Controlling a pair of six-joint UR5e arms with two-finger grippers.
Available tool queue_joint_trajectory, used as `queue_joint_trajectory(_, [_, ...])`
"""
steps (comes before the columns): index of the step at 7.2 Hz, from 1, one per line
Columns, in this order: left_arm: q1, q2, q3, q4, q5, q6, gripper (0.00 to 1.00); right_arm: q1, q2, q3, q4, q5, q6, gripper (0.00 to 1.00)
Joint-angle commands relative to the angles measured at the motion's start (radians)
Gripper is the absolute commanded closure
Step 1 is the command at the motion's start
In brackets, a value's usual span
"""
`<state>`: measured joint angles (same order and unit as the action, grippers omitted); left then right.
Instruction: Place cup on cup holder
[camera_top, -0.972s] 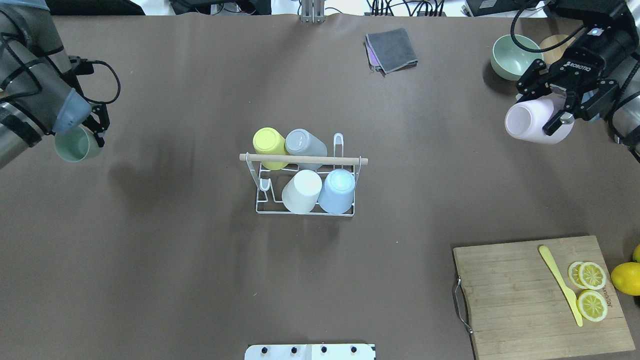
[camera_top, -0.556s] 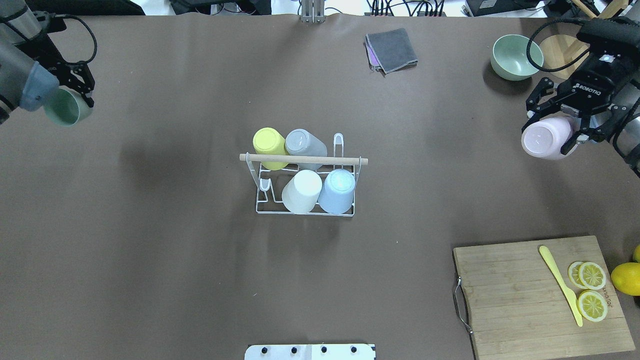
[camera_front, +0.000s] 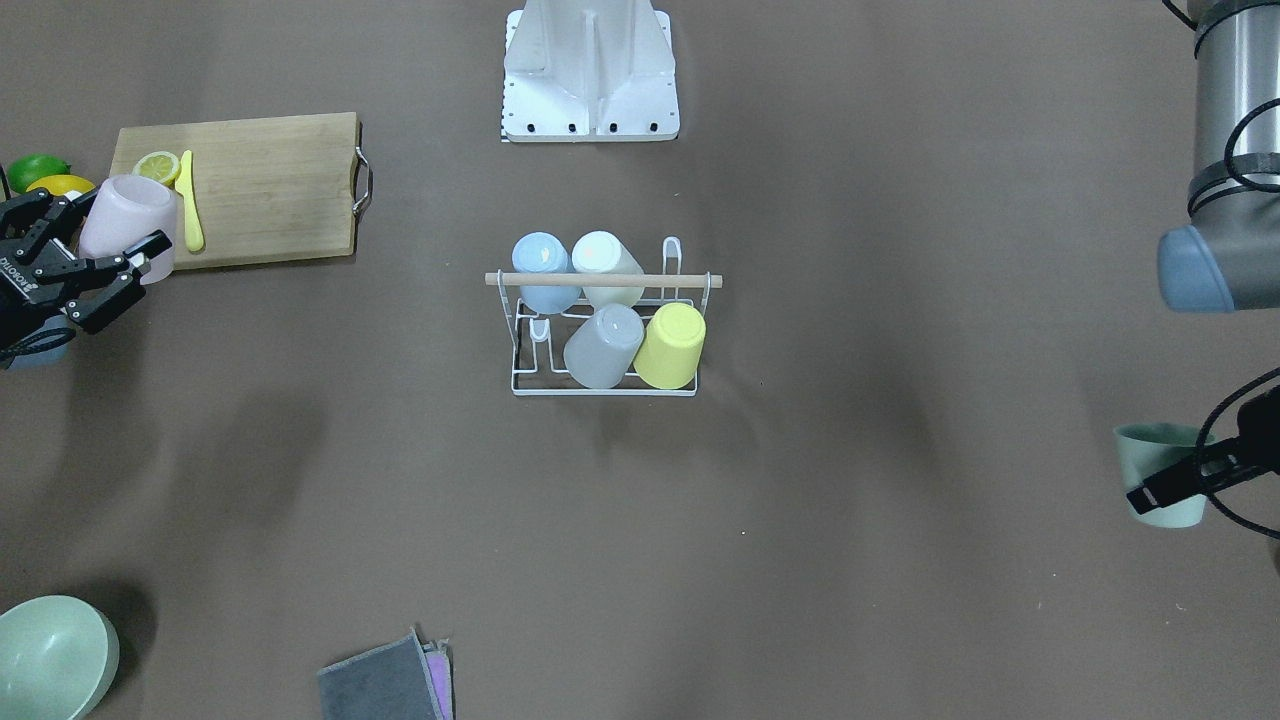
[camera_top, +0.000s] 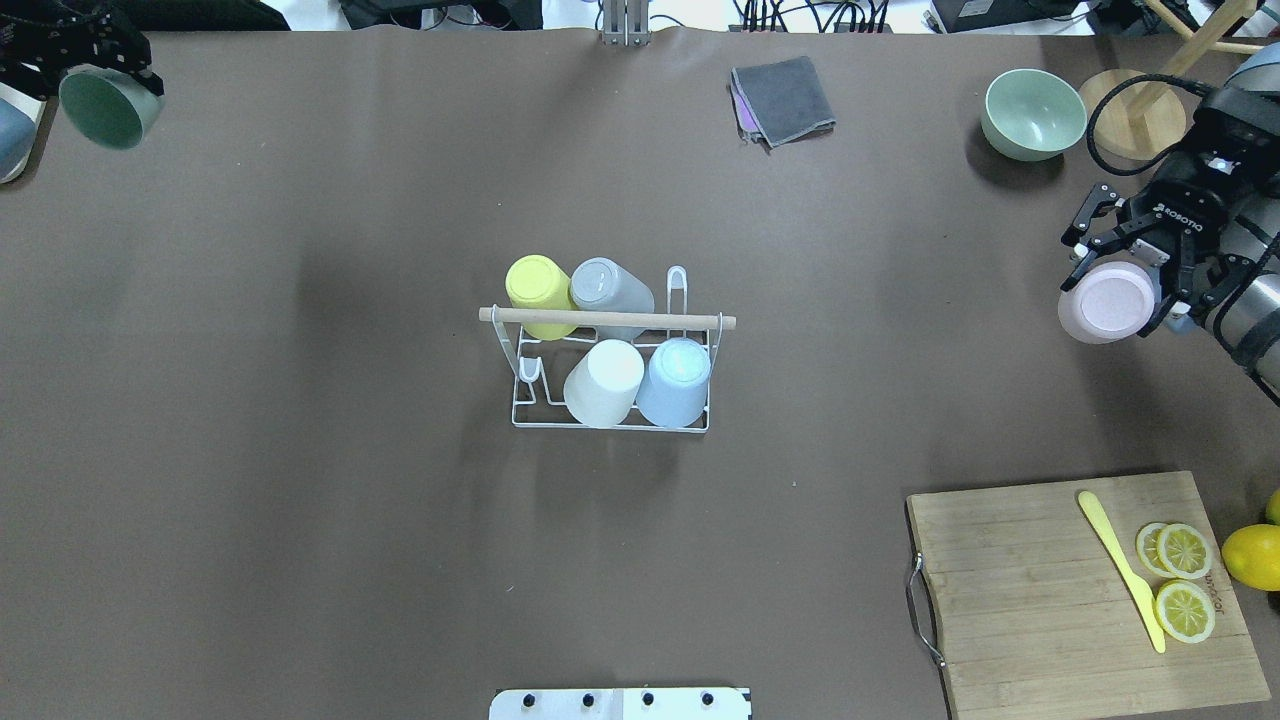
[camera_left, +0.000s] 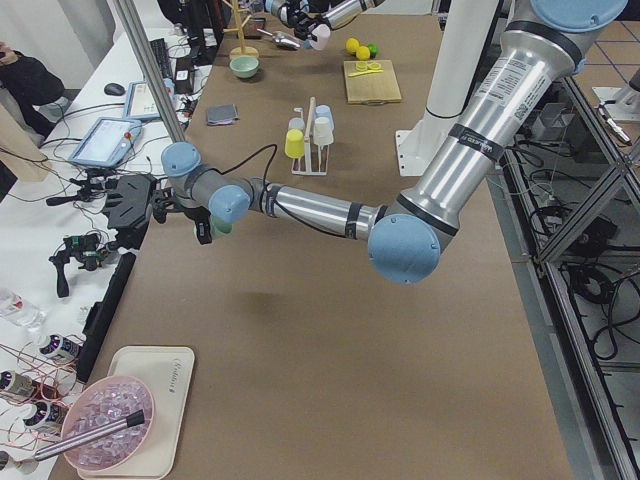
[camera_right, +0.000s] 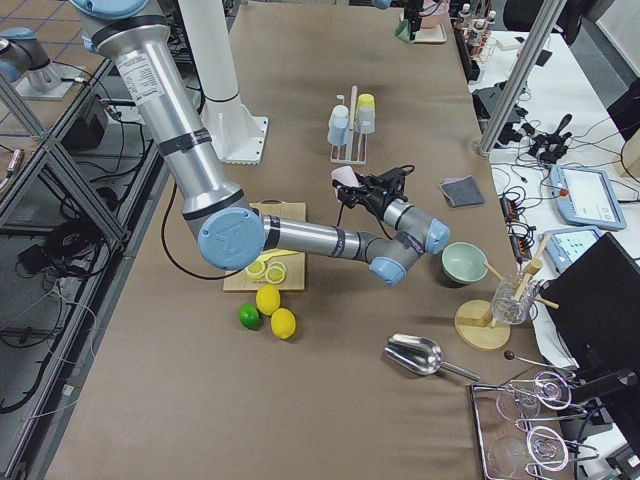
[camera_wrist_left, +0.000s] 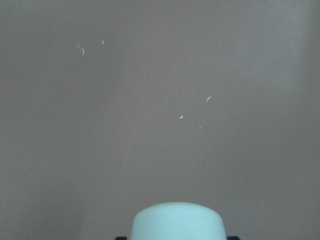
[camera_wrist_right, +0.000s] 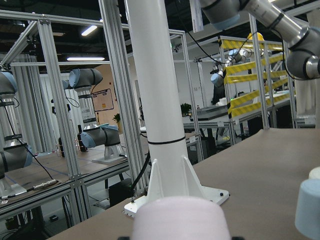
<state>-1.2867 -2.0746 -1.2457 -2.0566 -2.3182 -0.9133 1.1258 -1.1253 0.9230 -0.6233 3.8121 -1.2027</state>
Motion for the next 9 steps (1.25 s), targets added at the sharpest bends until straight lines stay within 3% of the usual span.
queue_joint_trajectory(1, [-0.005, 0.047, -0.021, -0.416, 0.173, -0.197, 1.00, -0.026, 0.050, -0.006, -0.085, 0.070, -0.133, 0.53])
queue_joint_trajectory(2, [0.003, 0.065, -0.029, -0.592, 0.237, -0.235, 1.00, -0.055, 0.065, -0.006, -0.125, 0.095, -0.203, 0.53])
queue_joint_trajectory(4, [0.067, 0.094, -0.072, -0.809, 0.473, -0.237, 1.00, -0.131, 0.091, -0.007, -0.191, 0.150, -0.341, 0.53])
queue_joint_trajectory(5, [0.114, 0.108, -0.112, -0.877, 0.581, -0.234, 1.00, -0.153, 0.108, -0.018, -0.223, 0.162, -0.398, 0.54])
queue_joint_trajectory(7, [0.250, 0.108, -0.202, -0.939, 0.820, -0.207, 1.00, -0.165, 0.134, -0.026, -0.289, 0.163, -0.455, 0.65])
queue_joint_trajectory(9, [0.404, 0.119, -0.296, -0.984, 1.024, -0.117, 1.00, -0.166, 0.174, -0.027, -0.379, 0.121, -0.477, 0.66])
